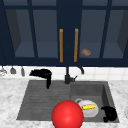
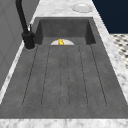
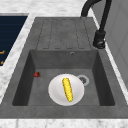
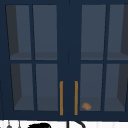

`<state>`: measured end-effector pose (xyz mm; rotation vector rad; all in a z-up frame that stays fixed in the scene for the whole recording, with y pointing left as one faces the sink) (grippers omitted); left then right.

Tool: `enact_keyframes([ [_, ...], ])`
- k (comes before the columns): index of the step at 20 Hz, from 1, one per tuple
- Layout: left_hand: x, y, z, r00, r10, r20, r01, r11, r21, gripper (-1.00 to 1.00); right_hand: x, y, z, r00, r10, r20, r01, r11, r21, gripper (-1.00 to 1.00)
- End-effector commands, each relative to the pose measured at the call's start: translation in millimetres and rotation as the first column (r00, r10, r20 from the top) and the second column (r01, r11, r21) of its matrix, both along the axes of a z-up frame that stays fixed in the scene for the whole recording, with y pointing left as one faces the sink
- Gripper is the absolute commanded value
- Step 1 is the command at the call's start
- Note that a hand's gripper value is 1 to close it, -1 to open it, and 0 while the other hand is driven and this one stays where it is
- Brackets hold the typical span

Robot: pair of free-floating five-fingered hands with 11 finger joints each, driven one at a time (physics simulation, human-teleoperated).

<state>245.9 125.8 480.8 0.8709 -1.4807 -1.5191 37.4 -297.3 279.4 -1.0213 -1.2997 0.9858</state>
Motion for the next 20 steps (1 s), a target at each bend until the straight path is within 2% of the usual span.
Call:
enact_keyframes([
  [1, 0.0, 0.0, -16.4, 0.9923, -0.124, 0.000, 0.124, 0.9923, 0.005, -1.00, 0.0, 0.0, 0.0, 1.000, 0.000, 0.000, 0.000, 1.000, 0.000, 0.00],
  [6, 0.1, 0.0, -38.0, 0.9821, -0.188, 0.003, 0.188, 0.9821, 0.000, -1.00, 0.0, 0.0, 0.0, 1.000, 0.000, 0.000, 0.000, 1.000, 0.000, 0.00],
  [11, 0.2, 0.0, -60.9, 0.9680, -0.251, 0.006, 0.251, 0.9680, 0.001, -1.00, 0.0, 0.0, 0.0, 1.000, 0.000, 0.000, 0.000, 1.000, 0.000, 0.00],
  [15, -1.5, 4.8, -84.4, 0.9540, -0.300, 0.013, 0.300, 0.9539, -0.017, -1.00, 0.0, 0.0, 0.0, 1.000, 0.000, 0.000, 0.000, 1.000, 0.000, 0.00],
  [16, -5.6, 9.8, -92.6, 0.9501, -0.311, 0.018, 0.312, 0.9494, -0.037, -1.00, 0.0, 0.0, 0.0, 1.000, 0.000, 0.000, 0.000, 1.000, 0.000, 0.00],
  [18, -11.7, 18.9, -109.4, 0.9446, -0.327, 0.024, 0.328, 0.9433, -0.049, -1.00, 0.0, 0.0, 0.0, 1.000, 0.000, 0.000, 0.000, 1.000, 0.000, 0.00],
  [20, -15.9, 26.2, -125.2, 0.9333, -0.358, 0.026, 0.359, 0.9317, -0.055, -1.00, 0.0, 0.0, 0.0, 1.000, 0.000, 0.000, 0.000, 1.000, 0.000, 0.00],
])
